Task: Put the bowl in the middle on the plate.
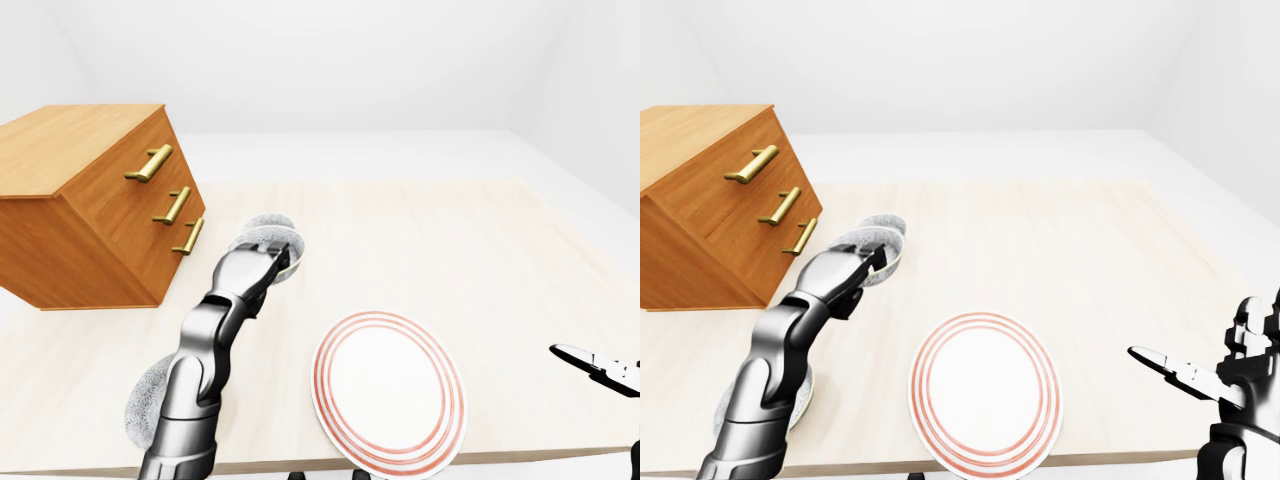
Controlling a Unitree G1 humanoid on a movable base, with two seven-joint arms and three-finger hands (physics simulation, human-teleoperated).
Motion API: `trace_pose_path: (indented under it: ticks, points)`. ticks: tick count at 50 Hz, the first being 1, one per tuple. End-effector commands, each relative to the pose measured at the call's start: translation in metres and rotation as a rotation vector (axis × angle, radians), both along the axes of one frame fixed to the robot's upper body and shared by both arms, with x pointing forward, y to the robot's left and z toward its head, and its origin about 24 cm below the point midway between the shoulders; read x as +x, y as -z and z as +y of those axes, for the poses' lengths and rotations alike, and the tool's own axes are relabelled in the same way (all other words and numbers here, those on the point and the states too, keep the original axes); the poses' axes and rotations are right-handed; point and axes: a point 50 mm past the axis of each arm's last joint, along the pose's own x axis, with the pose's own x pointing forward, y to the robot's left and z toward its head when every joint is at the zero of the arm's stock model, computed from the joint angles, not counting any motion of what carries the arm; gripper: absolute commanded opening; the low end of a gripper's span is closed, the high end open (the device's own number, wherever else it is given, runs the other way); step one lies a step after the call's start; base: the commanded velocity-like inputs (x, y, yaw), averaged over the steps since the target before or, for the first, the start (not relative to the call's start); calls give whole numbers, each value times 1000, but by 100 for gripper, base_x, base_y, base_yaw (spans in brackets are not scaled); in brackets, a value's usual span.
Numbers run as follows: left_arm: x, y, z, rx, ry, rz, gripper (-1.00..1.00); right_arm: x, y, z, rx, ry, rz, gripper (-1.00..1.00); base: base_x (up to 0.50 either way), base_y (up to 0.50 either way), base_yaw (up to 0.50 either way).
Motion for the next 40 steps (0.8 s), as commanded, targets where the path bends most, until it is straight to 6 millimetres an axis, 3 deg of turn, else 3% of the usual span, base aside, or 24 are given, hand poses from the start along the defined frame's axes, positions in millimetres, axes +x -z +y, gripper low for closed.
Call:
trace_pose_path:
  ticks: [1, 8, 10, 15, 19, 29, 40]
  points:
    - [-20, -16, -24, -58, 86, -75, -100, 0, -1, 1, -5, -1, -3, 100, 0, 0, 0]
    - [-25, -27, -40, -107, 154, -103, -100, 1, 2, 0, 6, -2, 9, 100, 0, 0, 0]
    - [-29, -20, -54, -146, 202, -82, -100, 1, 0, 0, -3, -3, 0, 100, 0, 0, 0]
    - [-33, -36, -72, -199, 283, -112, -100, 0, -1, 1, -6, -5, 1, 100, 0, 0, 0]
    - [-41, -35, -86, -246, 360, -60, -100, 1, 1, 1, 0, -11, 9, 100, 0, 0, 0]
    - [-50, -28, -94, -262, 400, -26, -100, 1, 1, 2, -8, -9, 13, 100, 0, 0, 0]
    - [-88, -48, -113, -270, 515, -83, -100, 1, 3, 2, -4, -12, 21, 100, 0, 0, 0]
